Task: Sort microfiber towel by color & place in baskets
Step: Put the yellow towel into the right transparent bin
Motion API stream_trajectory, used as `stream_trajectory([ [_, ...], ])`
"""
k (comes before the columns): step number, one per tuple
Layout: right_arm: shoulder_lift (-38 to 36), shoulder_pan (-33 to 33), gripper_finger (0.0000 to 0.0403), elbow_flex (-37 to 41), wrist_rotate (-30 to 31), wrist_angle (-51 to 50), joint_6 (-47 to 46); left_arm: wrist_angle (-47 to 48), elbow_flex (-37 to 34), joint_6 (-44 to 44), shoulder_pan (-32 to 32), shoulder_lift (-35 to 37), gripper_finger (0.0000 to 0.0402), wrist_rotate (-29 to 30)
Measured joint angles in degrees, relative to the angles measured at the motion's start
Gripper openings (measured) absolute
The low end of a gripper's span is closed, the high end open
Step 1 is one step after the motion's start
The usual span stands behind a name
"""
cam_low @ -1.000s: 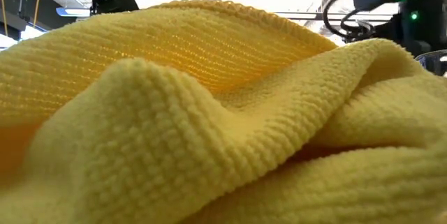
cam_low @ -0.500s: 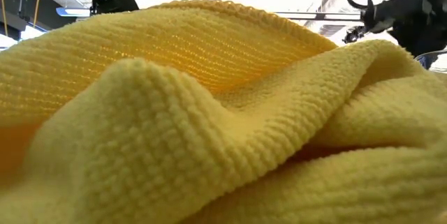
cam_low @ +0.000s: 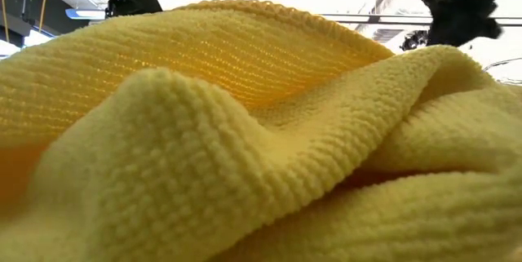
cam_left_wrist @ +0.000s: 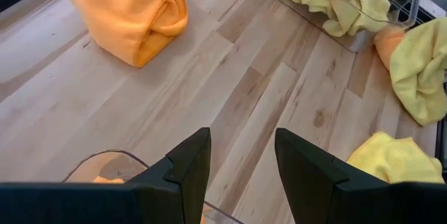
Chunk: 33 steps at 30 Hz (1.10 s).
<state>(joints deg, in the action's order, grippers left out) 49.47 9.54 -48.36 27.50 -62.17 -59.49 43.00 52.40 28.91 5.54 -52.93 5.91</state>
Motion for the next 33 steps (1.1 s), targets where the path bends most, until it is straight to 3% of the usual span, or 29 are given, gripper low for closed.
stream_trajectory([
  [5, 1.8, -7.6, 0.0105, 0.0, -0.5, 9.4, 14.2, 0.0, 0.0, 0.0, 0.0, 0.0, 0.0149, 0.0],
  [8, 3.7, -14.3, 0.0116, 0.0, -4.5, 12.7, 20.3, 0.0, 0.0, 0.7, 0.0, 0.0, 0.0149, 0.0],
  [17, 12.8, -33.9, 0.0192, 0.0, -16.9, 14.7, 28.5, 0.0, 0.0, -0.7, 0.0, 0.0, 0.0149, 0.1],
  [22, 19.0, -39.5, 0.0216, 0.0, -22.3, 18.6, 27.4, 0.0, 0.0, -4.9, 0.0, 0.0, 0.0149, 0.7],
  [33, 31.8, -44.6, 0.0218, 0.0, -23.1, 18.8, 20.8, 0.2, 0.0, -16.3, 3.4, 0.0, 0.0149, 2.3],
])
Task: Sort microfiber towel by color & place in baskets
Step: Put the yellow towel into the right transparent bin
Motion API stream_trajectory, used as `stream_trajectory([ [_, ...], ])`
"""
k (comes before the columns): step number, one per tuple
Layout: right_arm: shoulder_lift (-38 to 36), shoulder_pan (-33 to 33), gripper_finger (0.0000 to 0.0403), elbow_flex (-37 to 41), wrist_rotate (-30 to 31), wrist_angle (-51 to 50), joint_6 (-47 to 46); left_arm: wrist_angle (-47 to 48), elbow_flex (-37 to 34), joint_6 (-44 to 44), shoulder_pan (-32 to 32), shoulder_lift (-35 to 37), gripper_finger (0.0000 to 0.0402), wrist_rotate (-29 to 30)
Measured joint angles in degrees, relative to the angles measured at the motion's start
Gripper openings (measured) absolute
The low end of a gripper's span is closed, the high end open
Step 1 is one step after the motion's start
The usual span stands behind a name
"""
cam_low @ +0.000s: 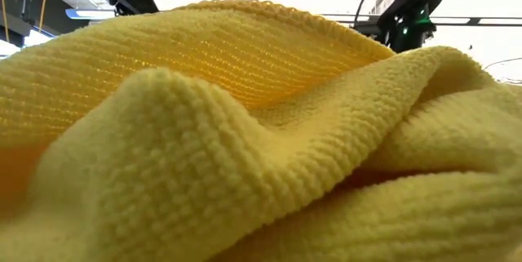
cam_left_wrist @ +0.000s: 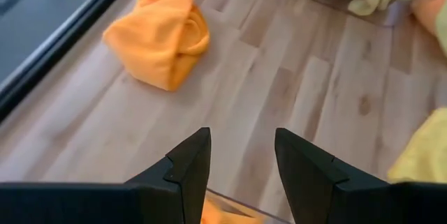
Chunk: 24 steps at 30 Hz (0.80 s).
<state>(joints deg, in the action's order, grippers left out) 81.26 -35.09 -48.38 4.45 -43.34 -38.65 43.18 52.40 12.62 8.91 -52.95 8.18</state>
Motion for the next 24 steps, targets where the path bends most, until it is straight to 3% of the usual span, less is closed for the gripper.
stream_trajectory([
  [8, 9.0, -1.1, 0.0217, 0.0, -0.7, -0.9, -2.0, 0.2, 0.0, -6.3, 3.2, 0.0, 0.0149, -0.1],
  [13, 12.7, -0.9, 0.0194, -0.3, -1.9, -0.8, -3.6, 0.3, 0.0, -6.3, 4.3, 0.0, 0.0149, -0.6],
  [17, 13.0, -0.5, 0.0144, -0.3, -1.9, -0.1, -4.0, 0.3, 0.0, -6.8, 4.6, 0.0, 0.0149, -0.7],
  [22, 10.9, -0.5, 0.0030, 0.1, -1.6, 1.8, -4.5, 0.4, 0.0, -6.9, 4.6, 0.0, 0.0149, -0.8],
  [24, 8.8, -0.5, 0.0012, 0.1, -1.0, 3.2, -4.8, 0.7, 0.0, -8.3, 4.6, 0.0, 0.0149, -1.3],
])
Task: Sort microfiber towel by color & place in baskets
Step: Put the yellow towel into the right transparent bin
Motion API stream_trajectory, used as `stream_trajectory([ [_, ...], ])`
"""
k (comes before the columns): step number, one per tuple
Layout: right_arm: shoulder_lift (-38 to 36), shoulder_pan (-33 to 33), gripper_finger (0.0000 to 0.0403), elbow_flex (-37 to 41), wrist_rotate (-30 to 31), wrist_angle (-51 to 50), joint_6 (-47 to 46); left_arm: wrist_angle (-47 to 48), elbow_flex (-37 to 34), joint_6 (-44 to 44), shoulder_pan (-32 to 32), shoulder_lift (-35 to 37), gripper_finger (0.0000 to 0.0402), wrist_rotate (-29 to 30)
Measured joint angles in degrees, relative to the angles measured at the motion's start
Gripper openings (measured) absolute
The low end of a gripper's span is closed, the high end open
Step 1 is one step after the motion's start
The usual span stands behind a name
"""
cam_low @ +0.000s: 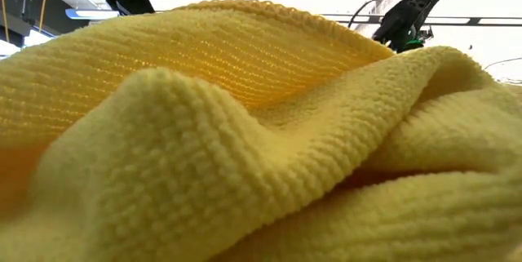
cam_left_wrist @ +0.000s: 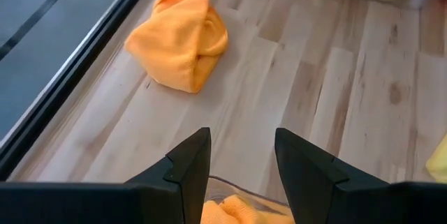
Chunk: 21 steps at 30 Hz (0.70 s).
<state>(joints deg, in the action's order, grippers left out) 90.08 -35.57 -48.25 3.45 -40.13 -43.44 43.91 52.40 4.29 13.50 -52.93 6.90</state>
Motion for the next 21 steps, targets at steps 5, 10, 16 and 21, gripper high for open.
stream_trajectory([
  [5, -8.2, 1.0, 0.0020, 0.0, 5.3, -0.1, -1.6, 1.6, 0.0, -3.4, 0.0, 0.0, 0.0149, -2.3],
  [10, -19.3, 2.9, 0.0007, 0.0, 9.0, 0.2, -2.1, 1.8, 0.0, -3.1, 0.0, 0.0, 0.0149, -2.3],
  [16, -32.4, 9.3, 0.0003, 0.0, 11.4, 0.0, -4.6, 1.7, 0.0, -4.0, 0.0, 0.0, 0.0149, -2.2],
  [21, -40.6, 21.3, 0.0002, -0.1, 17.7, -1.0, -9.3, 1.7, 0.0, -4.0, -0.1, 0.0, 0.0149, -2.1],
])
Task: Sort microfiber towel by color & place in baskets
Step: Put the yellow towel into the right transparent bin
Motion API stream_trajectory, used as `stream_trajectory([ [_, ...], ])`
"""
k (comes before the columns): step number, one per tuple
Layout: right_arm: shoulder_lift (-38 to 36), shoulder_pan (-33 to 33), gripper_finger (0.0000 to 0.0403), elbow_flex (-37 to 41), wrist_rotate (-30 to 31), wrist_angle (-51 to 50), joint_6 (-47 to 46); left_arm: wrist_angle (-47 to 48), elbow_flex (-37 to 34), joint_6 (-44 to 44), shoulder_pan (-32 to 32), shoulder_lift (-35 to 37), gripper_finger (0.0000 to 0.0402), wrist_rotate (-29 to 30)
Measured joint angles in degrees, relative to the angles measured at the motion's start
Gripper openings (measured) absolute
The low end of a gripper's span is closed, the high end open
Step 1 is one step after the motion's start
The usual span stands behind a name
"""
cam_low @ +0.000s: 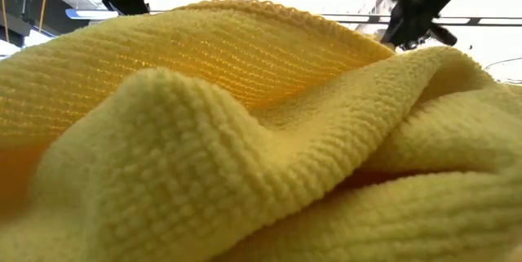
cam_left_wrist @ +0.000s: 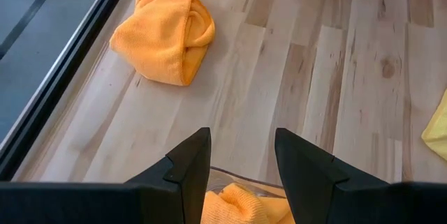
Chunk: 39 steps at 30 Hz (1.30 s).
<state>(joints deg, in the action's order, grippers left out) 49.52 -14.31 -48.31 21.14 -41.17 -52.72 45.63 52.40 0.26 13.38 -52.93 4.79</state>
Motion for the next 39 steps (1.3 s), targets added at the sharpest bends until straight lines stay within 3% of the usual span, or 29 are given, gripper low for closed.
stream_trajectory([
  [10, -6.2, 29.0, 0.0001, -0.3, 14.0, -0.7, -12.3, -0.1, 0.0, 4.7, -2.8, 0.0, 0.0149, 0.1],
  [16, -1.2, 43.5, 0.0000, -8.3, 16.0, -17.7, -27.3, -0.1, 0.0, 9.0, -5.8, 0.0, 0.0149, 0.1],
  [19, 4.0, 48.9, 0.0000, -14.5, 14.0, -30.5, -37.7, -0.1, 0.0, 10.8, -7.4, 0.0, 0.0149, 0.1],
  [24, 13.8, 54.9, 0.0000, -21.2, 4.3, -45.7, -50.3, -0.1, 0.0, 13.3, -9.4, -0.3, 0.0149, 0.4],
  [28, 19.0, 58.3, 0.0000, -20.7, -2.4, -45.4, -55.9, -0.1, 0.0, 15.0, -10.6, -1.1, 0.0149, 0.5],
  [34, 24.7, 61.1, 0.0000, -18.3, -7.5, -41.4, -60.5, -0.1, 0.0, 16.1, -11.8, -3.3, 0.0149, 0.6],
  [39, 27.3, 60.3, 0.0000, -17.0, -7.7, -41.5, -62.7, -0.2, 0.0, 16.1, -12.0, -5.6, 0.0149, 0.6],
])
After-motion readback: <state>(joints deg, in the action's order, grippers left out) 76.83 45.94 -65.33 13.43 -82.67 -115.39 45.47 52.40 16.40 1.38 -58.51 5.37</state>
